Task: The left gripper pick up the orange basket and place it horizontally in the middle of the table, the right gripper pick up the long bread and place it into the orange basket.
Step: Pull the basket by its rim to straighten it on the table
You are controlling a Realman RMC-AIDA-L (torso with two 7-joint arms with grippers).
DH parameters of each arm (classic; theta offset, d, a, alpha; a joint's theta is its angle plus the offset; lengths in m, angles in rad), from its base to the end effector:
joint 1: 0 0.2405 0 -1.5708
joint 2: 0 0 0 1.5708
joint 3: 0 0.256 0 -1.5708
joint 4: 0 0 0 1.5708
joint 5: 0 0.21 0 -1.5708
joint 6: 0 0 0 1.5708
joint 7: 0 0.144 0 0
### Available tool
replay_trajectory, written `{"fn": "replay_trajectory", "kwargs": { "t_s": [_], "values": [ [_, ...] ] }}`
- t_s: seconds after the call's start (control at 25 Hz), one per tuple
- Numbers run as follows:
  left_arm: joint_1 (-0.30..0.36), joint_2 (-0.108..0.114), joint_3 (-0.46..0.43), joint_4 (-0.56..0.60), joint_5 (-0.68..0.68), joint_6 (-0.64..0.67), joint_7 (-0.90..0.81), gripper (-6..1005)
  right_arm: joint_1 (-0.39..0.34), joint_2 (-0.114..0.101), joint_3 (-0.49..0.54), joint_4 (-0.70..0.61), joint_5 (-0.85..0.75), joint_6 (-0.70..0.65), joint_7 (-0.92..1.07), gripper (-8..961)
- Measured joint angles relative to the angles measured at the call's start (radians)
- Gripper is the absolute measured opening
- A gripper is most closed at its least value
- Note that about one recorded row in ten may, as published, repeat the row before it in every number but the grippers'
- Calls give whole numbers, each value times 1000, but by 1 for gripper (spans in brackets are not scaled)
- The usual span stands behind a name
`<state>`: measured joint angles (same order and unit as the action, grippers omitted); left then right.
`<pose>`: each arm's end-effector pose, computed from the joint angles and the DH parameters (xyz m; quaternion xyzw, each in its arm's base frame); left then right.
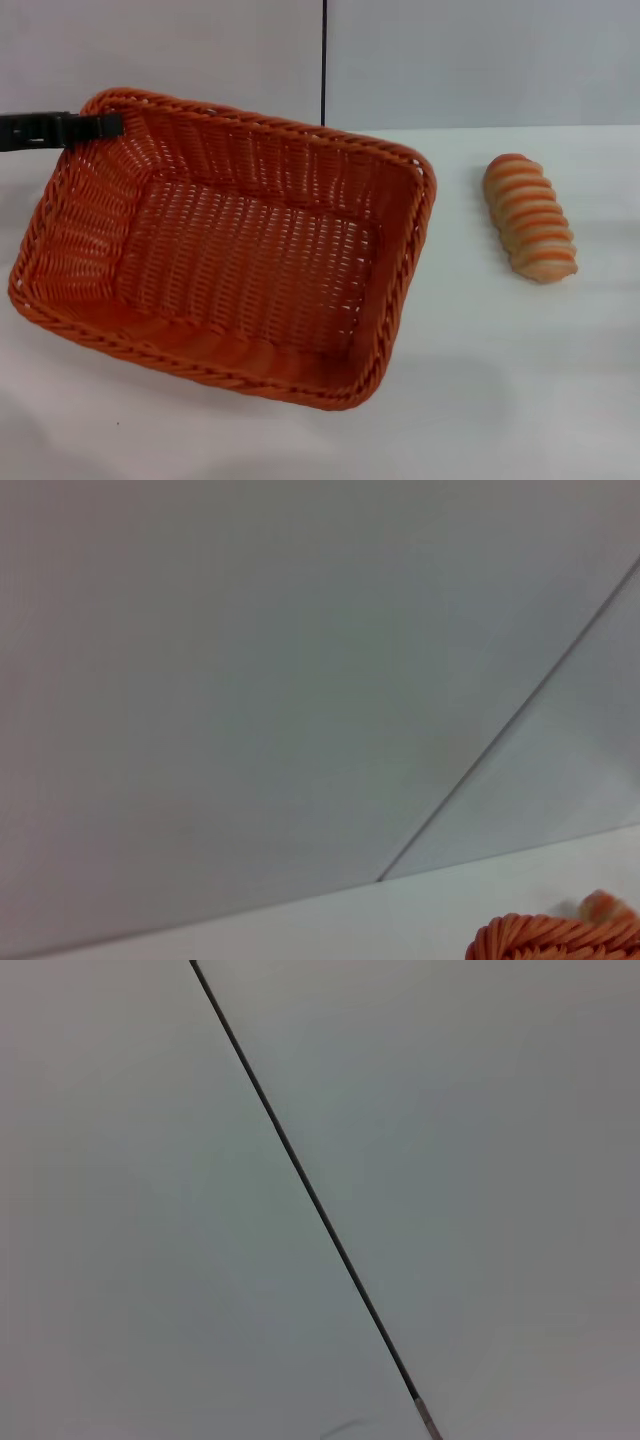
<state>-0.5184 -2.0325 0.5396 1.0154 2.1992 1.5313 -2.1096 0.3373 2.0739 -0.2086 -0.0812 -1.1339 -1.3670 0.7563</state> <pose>-0.2815 0.3576 0.0967 -0.8346 -0.4595 -0.1990 0.2294 0.3810 0.2834 0.0489 -0.5545 0.3599 0.4520 0.5989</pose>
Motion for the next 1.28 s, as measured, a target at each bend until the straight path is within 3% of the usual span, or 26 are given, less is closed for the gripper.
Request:
{"fn": "replay_trajectory", "kwargs": {
  "t_s": [0.24,0.52,0.8,0.92,1.28],
  "values": [
    [37,-17,-1,27,-39,63,-120,206,9,-2,0,-3,0,20,0,774],
    [87,-30,2,-58,-73,-11,-140,211,23,-2,0,-4,0,58,0,774],
    [102,-30,7,-100,-73,-52,-137,217,35,-2,0,-12,0,91,0,774],
    [148,-26,9,-141,-68,-94,-131,220,41,-3,0,-15,0,99,0,774],
    [162,-28,26,-142,-74,-59,-117,227,60,-5,-7,-18,0,128,-5,774]
  ]
}}
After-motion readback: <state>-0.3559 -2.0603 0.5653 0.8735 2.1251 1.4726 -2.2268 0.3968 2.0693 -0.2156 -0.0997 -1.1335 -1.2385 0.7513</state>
